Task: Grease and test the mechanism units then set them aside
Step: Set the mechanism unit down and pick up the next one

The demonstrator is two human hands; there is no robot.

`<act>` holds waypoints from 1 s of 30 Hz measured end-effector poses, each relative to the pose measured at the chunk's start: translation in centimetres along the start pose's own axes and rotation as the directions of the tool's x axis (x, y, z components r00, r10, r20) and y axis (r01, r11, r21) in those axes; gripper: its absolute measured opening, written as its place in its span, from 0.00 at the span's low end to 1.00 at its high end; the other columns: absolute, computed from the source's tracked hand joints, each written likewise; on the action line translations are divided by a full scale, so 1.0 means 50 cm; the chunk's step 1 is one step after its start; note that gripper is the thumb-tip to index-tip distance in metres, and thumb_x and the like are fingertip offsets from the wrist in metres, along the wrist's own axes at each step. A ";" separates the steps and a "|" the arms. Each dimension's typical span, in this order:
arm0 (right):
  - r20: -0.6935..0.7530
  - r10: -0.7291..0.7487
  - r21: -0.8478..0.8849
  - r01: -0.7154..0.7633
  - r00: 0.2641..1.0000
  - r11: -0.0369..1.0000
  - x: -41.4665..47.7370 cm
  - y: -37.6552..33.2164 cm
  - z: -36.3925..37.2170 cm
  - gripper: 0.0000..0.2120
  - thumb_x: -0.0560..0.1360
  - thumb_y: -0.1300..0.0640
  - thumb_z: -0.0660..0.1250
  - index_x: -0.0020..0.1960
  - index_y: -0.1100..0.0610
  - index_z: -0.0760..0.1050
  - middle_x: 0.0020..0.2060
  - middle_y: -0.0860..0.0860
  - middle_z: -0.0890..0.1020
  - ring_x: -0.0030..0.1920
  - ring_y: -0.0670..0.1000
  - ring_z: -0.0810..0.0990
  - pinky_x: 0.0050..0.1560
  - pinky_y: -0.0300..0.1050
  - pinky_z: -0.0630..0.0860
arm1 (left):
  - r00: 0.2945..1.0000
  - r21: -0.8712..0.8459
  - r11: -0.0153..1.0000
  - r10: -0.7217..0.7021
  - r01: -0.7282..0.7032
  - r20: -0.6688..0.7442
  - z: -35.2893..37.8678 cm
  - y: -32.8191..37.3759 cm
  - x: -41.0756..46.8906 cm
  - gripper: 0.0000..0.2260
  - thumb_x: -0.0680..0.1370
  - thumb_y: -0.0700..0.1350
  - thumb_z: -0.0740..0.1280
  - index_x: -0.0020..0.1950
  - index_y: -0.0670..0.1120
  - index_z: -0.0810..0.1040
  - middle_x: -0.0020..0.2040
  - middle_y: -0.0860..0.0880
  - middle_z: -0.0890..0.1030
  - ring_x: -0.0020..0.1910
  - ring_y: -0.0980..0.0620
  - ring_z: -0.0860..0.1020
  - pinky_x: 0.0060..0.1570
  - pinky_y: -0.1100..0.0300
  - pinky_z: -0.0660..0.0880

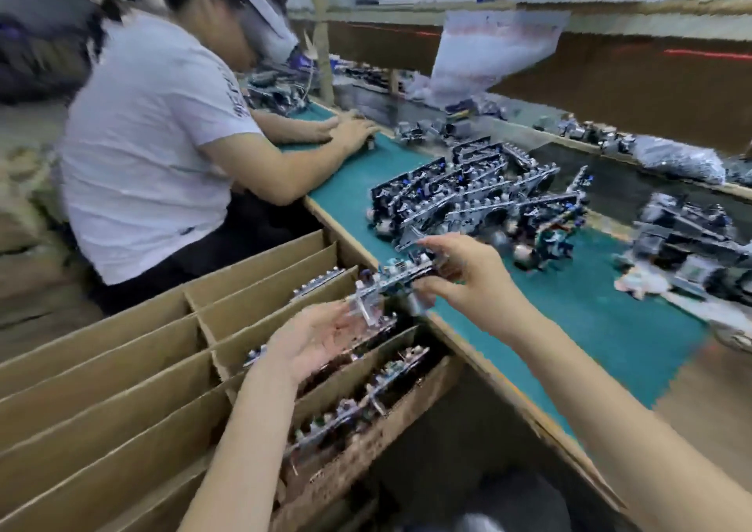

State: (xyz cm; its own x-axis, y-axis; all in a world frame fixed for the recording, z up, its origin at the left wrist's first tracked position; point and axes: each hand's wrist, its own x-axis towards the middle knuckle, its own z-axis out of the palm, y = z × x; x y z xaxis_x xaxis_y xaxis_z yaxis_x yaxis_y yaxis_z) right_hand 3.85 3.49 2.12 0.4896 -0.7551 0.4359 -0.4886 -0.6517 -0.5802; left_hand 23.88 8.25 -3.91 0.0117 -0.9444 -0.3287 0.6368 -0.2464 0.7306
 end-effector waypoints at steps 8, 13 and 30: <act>0.217 0.090 0.080 -0.110 0.972 0.991 0.162 -0.050 0.227 0.21 0.73 0.59 0.69 0.65 0.63 0.71 0.61 0.58 0.76 0.62 0.54 0.73 0.58 0.39 0.65 | 0.848 0.382 0.923 0.231 -0.037 -0.476 -0.135 0.124 -0.014 0.14 0.81 0.38 0.60 0.65 0.32 0.69 0.54 0.36 0.78 0.44 0.45 0.79 0.51 0.52 0.74; 0.285 0.150 0.087 -0.182 0.947 0.980 0.230 -0.064 0.350 0.19 0.73 0.62 0.68 0.63 0.63 0.71 0.59 0.59 0.77 0.61 0.56 0.73 0.58 0.42 0.66 | 0.653 0.560 0.828 0.440 -0.029 -0.616 -0.194 0.171 0.009 0.05 0.80 0.39 0.61 0.46 0.41 0.75 0.46 0.41 0.76 0.38 0.48 0.76 0.38 0.61 0.75; 0.546 0.190 -0.236 -0.068 0.816 0.969 0.238 -0.017 0.495 0.18 0.79 0.56 0.60 0.67 0.58 0.68 0.62 0.58 0.75 0.61 0.59 0.73 0.61 0.53 0.71 | 0.672 0.859 0.163 0.559 0.486 -0.486 -0.242 0.151 0.056 0.09 0.78 0.39 0.63 0.52 0.38 0.81 0.48 0.40 0.80 0.43 0.45 0.75 0.47 0.55 0.72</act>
State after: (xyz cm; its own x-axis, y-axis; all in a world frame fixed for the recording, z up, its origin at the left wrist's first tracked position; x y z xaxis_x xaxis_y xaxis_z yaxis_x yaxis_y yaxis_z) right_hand 27.98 -3.18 -9.24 0.7009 -0.7011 -0.1308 -0.6774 -0.5970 -0.4297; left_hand 38.06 6.39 -6.53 0.7385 -0.6662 -0.1038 -0.5523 -0.6860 0.4736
